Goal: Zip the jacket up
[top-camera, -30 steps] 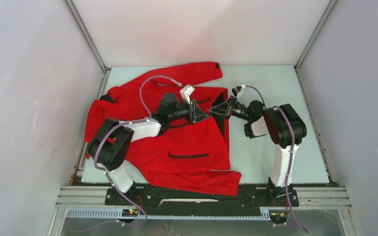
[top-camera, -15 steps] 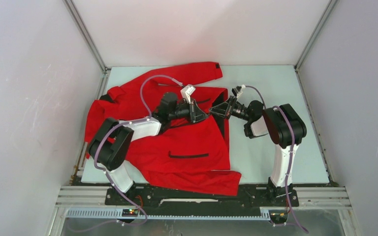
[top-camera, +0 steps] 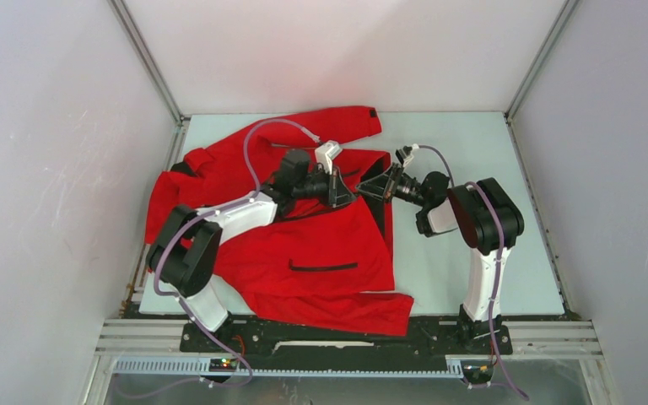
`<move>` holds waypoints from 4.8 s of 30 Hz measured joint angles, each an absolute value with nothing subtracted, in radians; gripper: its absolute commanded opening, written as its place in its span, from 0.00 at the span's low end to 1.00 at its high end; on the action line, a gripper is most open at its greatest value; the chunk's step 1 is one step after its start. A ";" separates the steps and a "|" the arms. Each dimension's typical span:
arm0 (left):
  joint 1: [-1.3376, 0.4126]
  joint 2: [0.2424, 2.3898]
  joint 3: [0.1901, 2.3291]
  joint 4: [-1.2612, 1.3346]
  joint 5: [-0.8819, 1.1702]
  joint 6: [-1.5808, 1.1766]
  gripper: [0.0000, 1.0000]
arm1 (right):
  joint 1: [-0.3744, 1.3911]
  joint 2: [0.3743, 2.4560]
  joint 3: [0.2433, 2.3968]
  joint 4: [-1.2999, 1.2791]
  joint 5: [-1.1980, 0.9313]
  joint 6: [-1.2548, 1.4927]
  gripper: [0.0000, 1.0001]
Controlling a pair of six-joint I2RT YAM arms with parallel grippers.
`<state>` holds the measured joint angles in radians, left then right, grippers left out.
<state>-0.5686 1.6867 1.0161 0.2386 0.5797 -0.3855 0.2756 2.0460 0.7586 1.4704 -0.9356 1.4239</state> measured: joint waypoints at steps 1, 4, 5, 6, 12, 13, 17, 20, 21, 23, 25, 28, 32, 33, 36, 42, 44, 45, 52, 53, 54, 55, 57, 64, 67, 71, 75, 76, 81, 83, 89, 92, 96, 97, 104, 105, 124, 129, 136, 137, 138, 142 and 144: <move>-0.573 1.687 1.018 0.236 0.570 -0.384 0.00 | 0.276 2.046 0.759 1.471 -0.933 1.421 0.00; -0.578 1.687 1.019 0.231 0.536 -0.384 0.00 | 0.275 2.046 0.757 1.467 -0.921 1.399 0.00; -0.579 1.687 1.023 0.224 0.532 -0.384 0.00 | 0.276 2.046 0.756 1.467 -0.919 1.394 0.00; -0.579 1.687 1.032 0.211 0.529 -0.384 0.00 | 0.276 2.046 0.756 1.467 -0.917 1.390 0.00; -0.574 1.740 1.131 0.111 0.526 -0.422 0.00 | 0.277 2.023 0.756 1.407 -0.860 1.316 0.00; -0.574 1.748 1.142 0.102 0.524 -0.429 0.00 | 0.275 2.023 0.755 1.406 -0.856 1.312 0.00; -0.578 1.755 1.157 0.086 0.523 -0.436 0.05 | 0.265 2.029 0.748 1.433 -0.860 1.332 0.00; -0.579 1.754 1.156 0.084 0.520 -0.432 0.18 | 0.261 2.047 0.747 1.462 -0.865 1.358 0.00; -0.579 1.753 1.153 0.084 0.520 -0.429 0.23 | 0.261 2.049 0.747 1.464 -0.868 1.362 0.00; -0.578 1.737 1.132 0.097 0.522 -0.427 0.27 | 0.262 2.049 0.746 1.469 -0.880 1.366 0.00; -0.575 1.702 1.097 0.114 0.522 -0.425 0.31 | 0.265 2.049 0.742 1.472 -0.900 1.373 0.00; -0.564 1.636 1.040 0.153 0.521 -0.424 0.38 | 0.271 2.054 0.736 1.472 -0.925 1.380 0.00; -0.537 1.567 0.962 0.234 0.525 -0.430 0.40 | 0.271 2.062 0.733 1.468 -0.941 1.382 0.00; -0.526 1.555 0.945 0.249 0.526 -0.435 0.41 | 0.271 2.062 0.733 1.469 -0.944 1.382 0.00; -0.515 1.548 0.918 0.282 0.526 -0.443 0.46 | 0.271 2.062 0.733 1.468 -0.946 1.381 0.00; -0.517 1.550 0.872 0.386 0.498 -0.447 0.59 | 0.270 2.062 0.733 1.454 -0.946 1.379 0.00; -0.519 1.552 0.870 0.415 0.478 -0.439 0.64 | 0.269 2.062 0.733 1.444 -0.946 1.377 0.00; -0.519 1.552 0.870 0.433 0.466 -0.434 0.65 | 0.268 2.062 0.733 1.438 -0.946 1.376 0.00; -0.519 1.634 0.900 0.466 0.501 -0.340 0.59 | 0.262 2.062 0.733 1.390 -0.946 1.352 0.00; -0.518 1.667 0.919 0.466 0.520 -0.334 0.58 | 0.261 2.062 0.733 1.386 -0.946 1.352 0.00; -0.518 1.700 0.933 0.474 0.542 -0.331 0.58 | 0.260 2.062 0.733 1.385 -0.947 1.352 0.00; -0.517 1.729 0.941 0.491 0.570 -0.331 0.56 | 0.257 2.062 0.733 1.384 -0.947 1.352 0.00; -0.516 1.774 0.943 0.516 0.628 -0.336 0.52 | 0.253 2.062 0.733 1.384 -0.947 1.353 0.00; -0.509 1.848 0.999 0.537 0.757 -0.339 0.25 | 0.236 2.061 0.731 1.373 -0.953 1.354 0.00; -0.505 1.851 1.003 0.540 0.775 -0.339 0.15 | 0.234 2.061 0.731 1.376 -0.954 1.354 0.00; -0.500 1.851 1.004 0.538 0.792 -0.339 0.00 | 0.234 2.060 0.729 1.375 -0.953 1.353 0.03; -0.500 1.851 1.007 0.524 0.787 -0.334 0.00 | 0.235 2.057 0.728 1.369 -0.952 1.352 0.29; -0.500 1.851 1.007 0.522 0.784 -0.332 0.00 | 0.236 2.054 0.728 1.366 -0.952 1.352 0.33; -0.501 1.852 1.007 0.517 0.779 -0.331 0.00 | 0.236 2.007 0.714 1.325 -0.946 1.330 0.51; -0.501 1.852 1.009 0.514 0.778 -0.332 0.00 | 0.230 1.977 0.706 1.285 -0.939 1.301 0.55; -0.501 1.876 1.048 0.505 0.773 -0.333 0.00 | 0.198 1.832 0.660 1.012 -0.879 1.124 0.60; -0.501 1.884 1.062 0.502 0.771 -0.340 0.00 | 0.196 1.711 0.657 0.776 -0.789 0.996 0.59; -0.501 1.887 1.065 0.499 0.771 -0.344 0.00 | 0.210 1.537 0.662 0.500 -0.679 0.831 0.51; -0.501 1.888 1.065 0.499 0.771 -0.348 0.00 | 0.213 1.507 0.669 0.450 -0.662 0.795 0.49; -0.501 1.896 1.065 0.500 0.772 -0.367 0.00 | 0.244 1.490 0.750 0.207 -0.599 0.606 0.46; -0.501 1.896 1.065 0.500 0.772 -0.368 0.00 | 0.255 1.490 0.755 0.185 -0.590 0.584 0.46; -0.501 1.897 1.065 0.497 0.785 -0.385 0.00 | 0.272 1.589 0.752 0.264 -0.690 0.554 0.32; -0.501 1.897 1.065 0.491 0.789 -0.385 0.00 | 0.272 1.620 0.711 0.380 -0.725 0.632 0.32; -0.501 1.897 1.065 0.489 0.790 -0.385 0.00 | 0.270 1.653 0.692 0.471 -0.742 0.702 0.22; -0.501 1.897 1.065 0.488 0.790 -0.385 0.00 | 0.270 1.653 0.690 0.482 -0.744 0.709 0.22; -0.501 1.897 1.065 0.488 0.790 -0.385 0.00 | 0.270 1.654 0.688 0.493 -0.746 0.716 0.23; -0.501 1.897 1.065 0.487 0.790 -0.385 0.00 | 0.271 1.667 0.667 0.569 -0.756 0.764 0.29; -0.501 1.897 1.065 0.485 0.791 -0.385 0.00 | 0.271 1.678 0.645 0.620 -0.756 0.795 0.31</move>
<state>-0.5007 1.8965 1.0649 0.4850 0.7906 -0.3847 0.2707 1.6783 0.6453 0.6197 -0.7559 0.7948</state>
